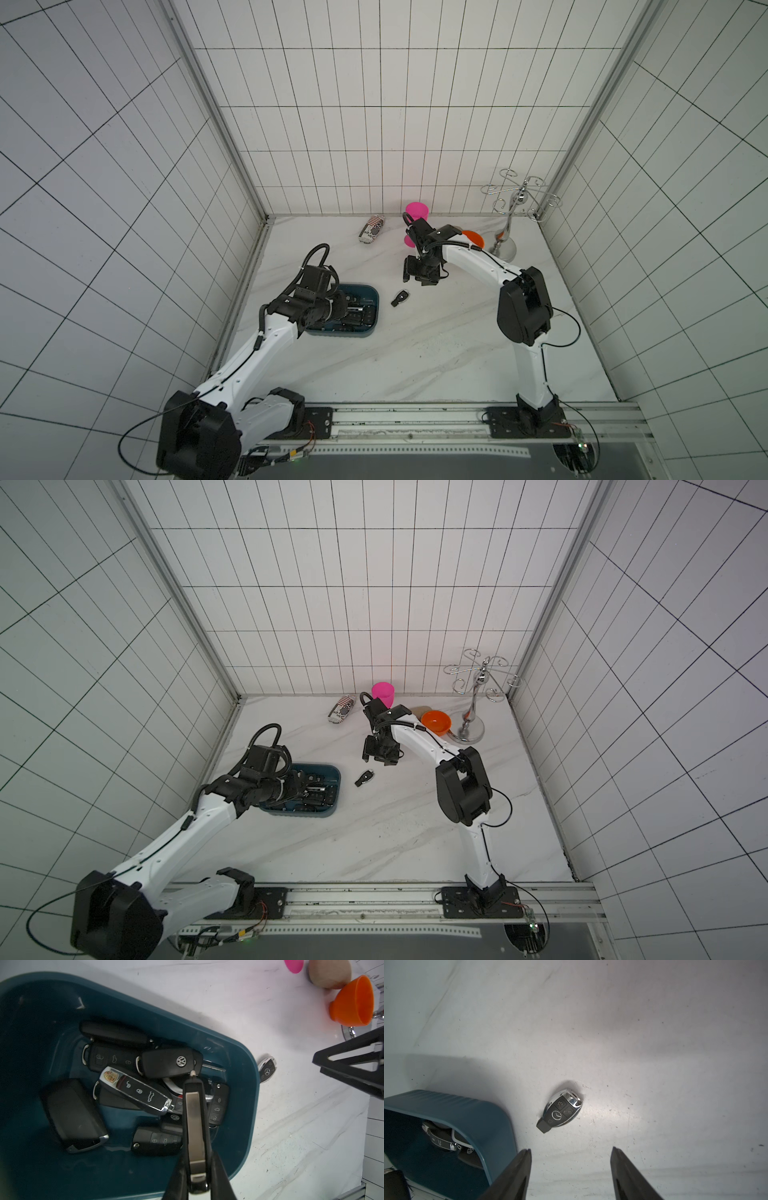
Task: Place the car key into the storage box
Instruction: Place the car key in the storage box.
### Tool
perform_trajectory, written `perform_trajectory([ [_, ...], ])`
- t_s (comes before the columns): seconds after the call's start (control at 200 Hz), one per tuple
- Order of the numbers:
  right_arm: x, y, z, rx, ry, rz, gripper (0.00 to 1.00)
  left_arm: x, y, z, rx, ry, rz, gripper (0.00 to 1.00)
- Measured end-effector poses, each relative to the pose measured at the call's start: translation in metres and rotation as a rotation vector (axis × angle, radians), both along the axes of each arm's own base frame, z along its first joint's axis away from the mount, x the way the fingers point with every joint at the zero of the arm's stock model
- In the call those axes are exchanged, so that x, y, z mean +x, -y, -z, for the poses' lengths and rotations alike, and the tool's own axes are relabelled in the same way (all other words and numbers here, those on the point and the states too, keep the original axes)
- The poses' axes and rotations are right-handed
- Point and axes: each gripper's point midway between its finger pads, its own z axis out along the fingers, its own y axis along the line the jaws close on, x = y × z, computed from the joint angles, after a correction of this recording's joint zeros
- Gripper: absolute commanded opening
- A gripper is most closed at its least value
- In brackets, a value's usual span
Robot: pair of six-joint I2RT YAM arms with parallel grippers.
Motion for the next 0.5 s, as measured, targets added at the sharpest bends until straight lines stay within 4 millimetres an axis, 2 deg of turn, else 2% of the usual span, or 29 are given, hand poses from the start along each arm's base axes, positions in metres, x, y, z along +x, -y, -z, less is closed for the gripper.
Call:
perform_trajectory([
  [0.175,0.006,-0.012,0.004,-0.018,-0.022,0.049,0.67,-0.004,-0.004,0.018,0.018,-0.082,-0.016,0.0],
  [0.39,-0.008,-0.032,0.013,-0.049,-0.053,0.107,0.68,-0.005,-0.009,0.043,0.005,-0.166,-0.046,0.04],
  [0.45,-0.011,-0.038,0.015,-0.053,-0.054,0.096,0.68,-0.003,-0.007,0.048,-0.009,-0.181,-0.047,0.08],
  [0.5,-0.011,-0.044,0.017,-0.057,-0.052,0.077,0.68,-0.001,-0.005,0.05,-0.021,-0.184,-0.044,0.16],
])
